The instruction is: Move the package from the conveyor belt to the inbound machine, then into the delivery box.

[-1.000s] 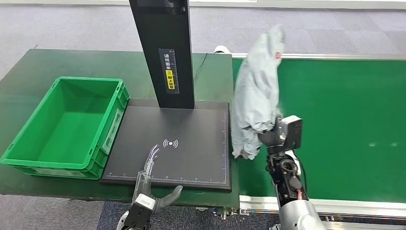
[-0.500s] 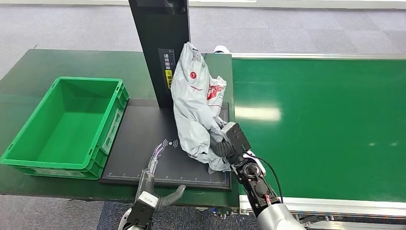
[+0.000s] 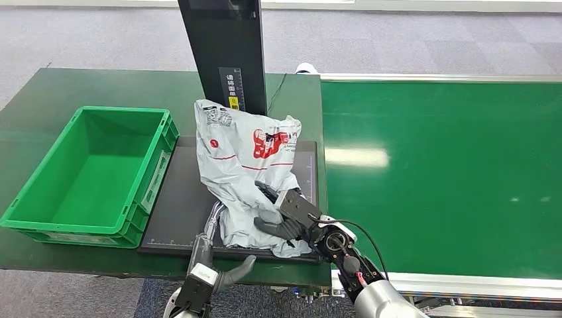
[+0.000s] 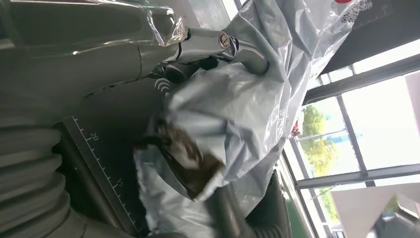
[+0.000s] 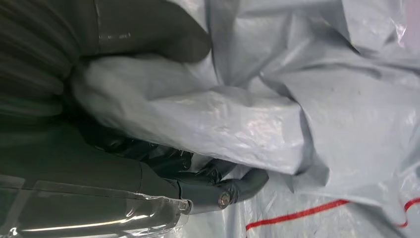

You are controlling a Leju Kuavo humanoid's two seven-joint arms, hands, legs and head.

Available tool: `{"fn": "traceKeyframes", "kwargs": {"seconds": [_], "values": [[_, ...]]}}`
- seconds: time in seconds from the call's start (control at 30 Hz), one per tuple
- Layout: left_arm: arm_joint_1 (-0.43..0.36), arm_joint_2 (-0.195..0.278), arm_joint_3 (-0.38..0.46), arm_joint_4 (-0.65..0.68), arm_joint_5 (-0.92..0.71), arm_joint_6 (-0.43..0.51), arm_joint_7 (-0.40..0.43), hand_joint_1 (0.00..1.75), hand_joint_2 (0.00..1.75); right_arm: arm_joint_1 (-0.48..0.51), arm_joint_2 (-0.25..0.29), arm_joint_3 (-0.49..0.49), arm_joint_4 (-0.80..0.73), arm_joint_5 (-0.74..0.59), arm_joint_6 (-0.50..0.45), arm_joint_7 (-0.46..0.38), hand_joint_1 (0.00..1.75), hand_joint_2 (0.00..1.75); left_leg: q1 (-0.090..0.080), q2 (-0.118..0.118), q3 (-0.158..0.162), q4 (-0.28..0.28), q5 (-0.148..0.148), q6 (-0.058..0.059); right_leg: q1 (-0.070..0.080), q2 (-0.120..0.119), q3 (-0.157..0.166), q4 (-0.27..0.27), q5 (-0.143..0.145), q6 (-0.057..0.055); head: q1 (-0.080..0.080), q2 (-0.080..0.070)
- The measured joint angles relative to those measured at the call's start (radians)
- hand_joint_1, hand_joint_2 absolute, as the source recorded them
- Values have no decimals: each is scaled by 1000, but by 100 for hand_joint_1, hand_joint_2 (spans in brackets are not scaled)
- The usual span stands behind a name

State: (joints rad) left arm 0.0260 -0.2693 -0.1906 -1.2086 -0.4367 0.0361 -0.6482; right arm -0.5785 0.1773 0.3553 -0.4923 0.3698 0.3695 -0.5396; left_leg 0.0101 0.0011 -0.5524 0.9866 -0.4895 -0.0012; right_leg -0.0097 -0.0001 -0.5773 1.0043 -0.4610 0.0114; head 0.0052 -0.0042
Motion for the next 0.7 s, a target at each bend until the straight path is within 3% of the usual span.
{"fn": "traceKeyframes", "kwargs": {"seconds": [0.23,0.37,0.7], "values": [[-11,1,1,10,20,7,-5,0,175,2,-14,26,9,-34,1,-6,0,175,0,0,1,0,0,0,0,0,1,0,0,0,0,0],[-12,1,14,8,73,69,-18,0,175,14,-22,26,10,-46,-22,-14,0,175,0,0,1,0,0,0,0,0,1,0,0,0,0,0],[10,13,125,-167,275,519,-49,0,175,38,-32,26,10,-70,-66,-17,0,175,0,0,3,0,0,0,0,0,4,0,0,0,0,0]]}}
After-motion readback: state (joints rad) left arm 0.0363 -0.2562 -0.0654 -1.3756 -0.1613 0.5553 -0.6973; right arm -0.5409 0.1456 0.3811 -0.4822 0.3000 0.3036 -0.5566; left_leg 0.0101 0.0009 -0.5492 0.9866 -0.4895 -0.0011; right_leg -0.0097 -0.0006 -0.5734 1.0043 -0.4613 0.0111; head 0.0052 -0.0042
